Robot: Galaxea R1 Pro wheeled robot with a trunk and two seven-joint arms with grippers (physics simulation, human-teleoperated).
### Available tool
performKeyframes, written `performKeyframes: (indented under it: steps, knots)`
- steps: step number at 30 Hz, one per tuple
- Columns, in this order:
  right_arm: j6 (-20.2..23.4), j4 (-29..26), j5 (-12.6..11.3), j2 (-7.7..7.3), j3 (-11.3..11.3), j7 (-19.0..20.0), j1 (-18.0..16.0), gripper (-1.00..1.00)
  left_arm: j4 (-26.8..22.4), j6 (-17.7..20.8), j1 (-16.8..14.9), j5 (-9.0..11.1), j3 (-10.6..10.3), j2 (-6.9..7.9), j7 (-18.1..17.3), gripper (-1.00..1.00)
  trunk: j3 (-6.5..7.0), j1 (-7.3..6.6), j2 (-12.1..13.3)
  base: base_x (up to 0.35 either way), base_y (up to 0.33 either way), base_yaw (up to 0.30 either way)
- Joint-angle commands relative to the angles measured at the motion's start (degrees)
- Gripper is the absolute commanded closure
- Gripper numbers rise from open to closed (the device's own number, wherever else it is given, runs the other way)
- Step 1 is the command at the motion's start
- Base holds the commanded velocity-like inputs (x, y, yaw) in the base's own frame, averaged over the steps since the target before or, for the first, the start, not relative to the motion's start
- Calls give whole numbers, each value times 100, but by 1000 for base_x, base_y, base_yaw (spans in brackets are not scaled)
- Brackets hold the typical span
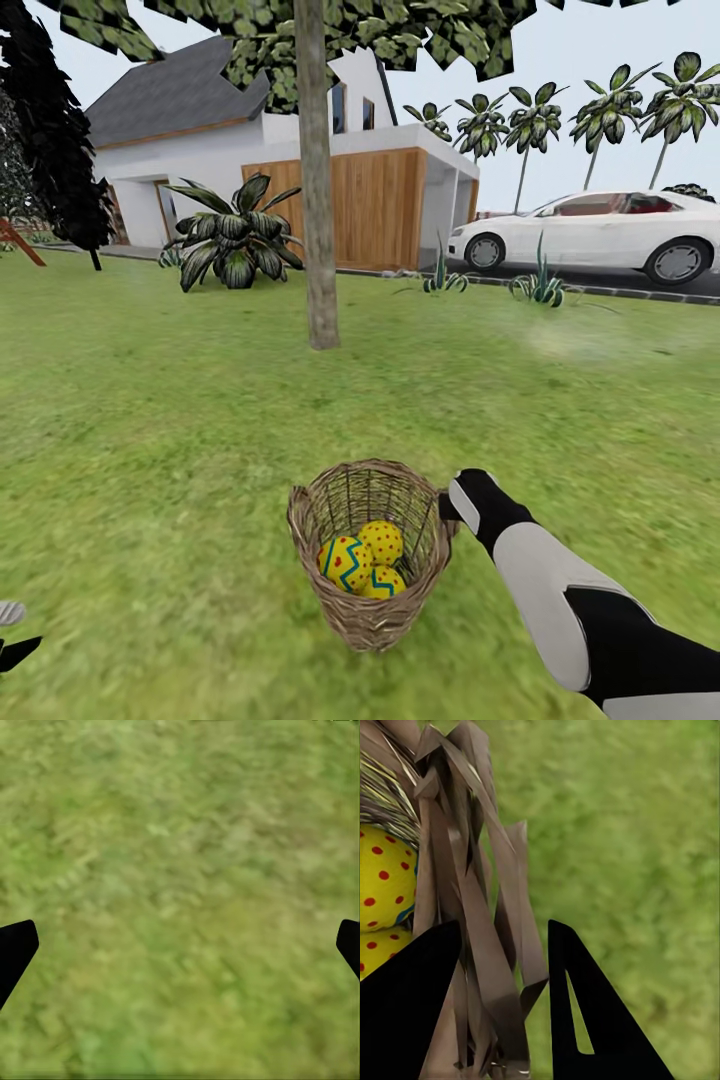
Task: Take the three Easter eggs out of the wicker basket on the lawn in the garden, then place them on the lawn next to a single tree (choose any tree) so that all three eggs are next to the same tree and none are left in the basket.
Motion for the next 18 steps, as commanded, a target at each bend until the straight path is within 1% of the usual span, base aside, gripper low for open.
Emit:
performKeyframes:
  steps: [1, 9, 10, 11, 13, 15, 17, 18]
  knots:
    - [8, -10, -37, 8, -46, -20, -2, 100, -3, 27, 6, 10, 15, 0, -16, -100, 13, -23, 39, 0, 0, 0]
    - [7, -10, -40, 15, -49, -12, 9, 100, 3, 51, 6, 10, 8, -1, -7, -100, 157, -199, 360, 0, 0, 0]
    - [7, -14, -40, 7, -49, -12, 13, 100, 3, 51, 6, -45, 8, -2, -7, -100, 175, -221, 400, 0, 0, 0]
    - [7, -17, -40, 3, -50, -7, 16, 100, 3, 50, 6, -205, 8, -11, -10, -100, 193, -243, 440, 0, 0, 0]
    - [9, -18, -40, 5, -53, 4, 17, 100, 3, 35, 6, -306, 5, -23, -9, -100, 229, -287, 520, 0, 0, 0]
    - [11, -21, -40, 18, -51, 8, 17, 100, 42, 10, 6, -342, 1, -35, -8, -100, 265, -331, 600, 0, 0, 0]
    - [12, -23, -40, 25, -55, 13, 18, 100, 267, -16, 3, -394, -8, -42, -9, -100, 301, -375, 681, 0, 0, 0]
    - [9, -23, -40, 32, -56, 14, 18, 100, 355, -17, -1, -460, -9, -44, -24, -100, 319, -397, 721, 0, 0, 0]
